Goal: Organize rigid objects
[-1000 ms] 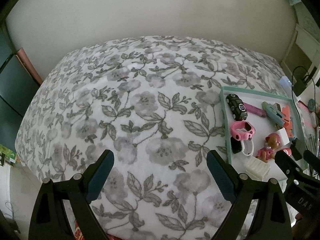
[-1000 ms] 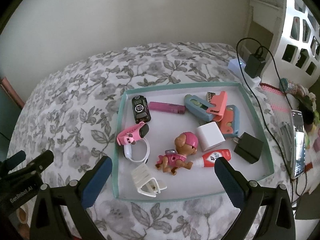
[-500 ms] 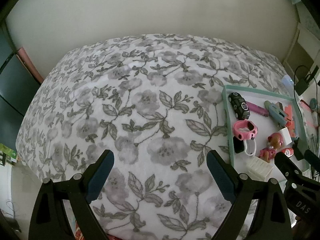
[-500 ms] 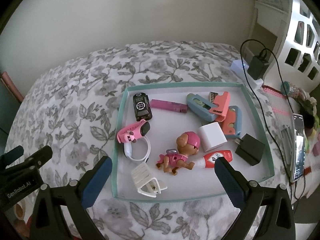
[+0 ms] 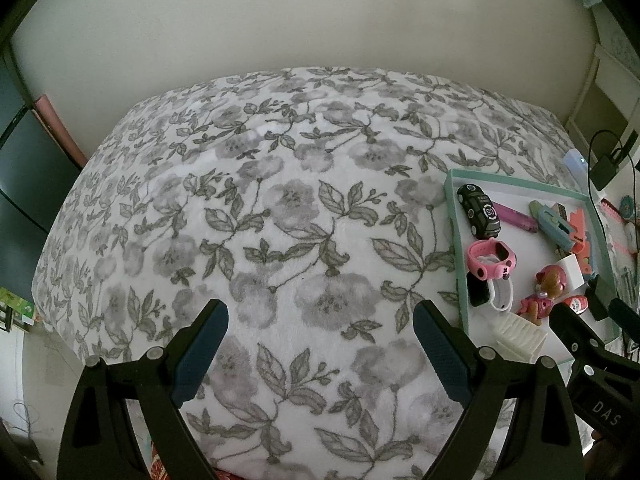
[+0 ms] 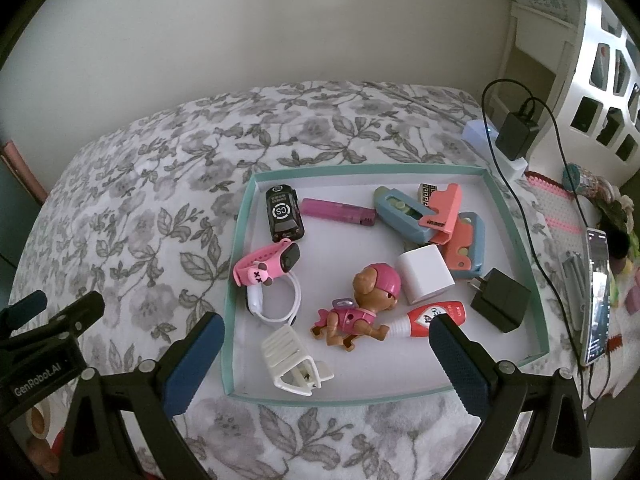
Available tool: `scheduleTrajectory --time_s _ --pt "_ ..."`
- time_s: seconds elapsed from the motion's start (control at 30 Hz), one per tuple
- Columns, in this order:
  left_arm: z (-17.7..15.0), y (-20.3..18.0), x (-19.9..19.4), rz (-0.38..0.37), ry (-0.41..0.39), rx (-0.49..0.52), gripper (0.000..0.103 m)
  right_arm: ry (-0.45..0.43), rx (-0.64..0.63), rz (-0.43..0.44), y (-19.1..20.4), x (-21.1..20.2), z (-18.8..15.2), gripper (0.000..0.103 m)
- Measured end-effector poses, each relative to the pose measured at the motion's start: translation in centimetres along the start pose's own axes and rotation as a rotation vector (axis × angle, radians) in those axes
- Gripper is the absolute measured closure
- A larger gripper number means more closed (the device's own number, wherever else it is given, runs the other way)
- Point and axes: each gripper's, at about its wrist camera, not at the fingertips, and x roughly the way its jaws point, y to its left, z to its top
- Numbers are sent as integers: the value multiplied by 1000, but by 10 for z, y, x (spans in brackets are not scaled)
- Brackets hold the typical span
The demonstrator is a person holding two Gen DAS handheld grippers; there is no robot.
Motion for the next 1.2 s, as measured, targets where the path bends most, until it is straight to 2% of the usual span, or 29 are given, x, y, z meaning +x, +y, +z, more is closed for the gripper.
scheduleTrajectory --time_s 1.2 --pt "-1 -1 0 4 3 1 9 10 -4 2 0 3 0 0"
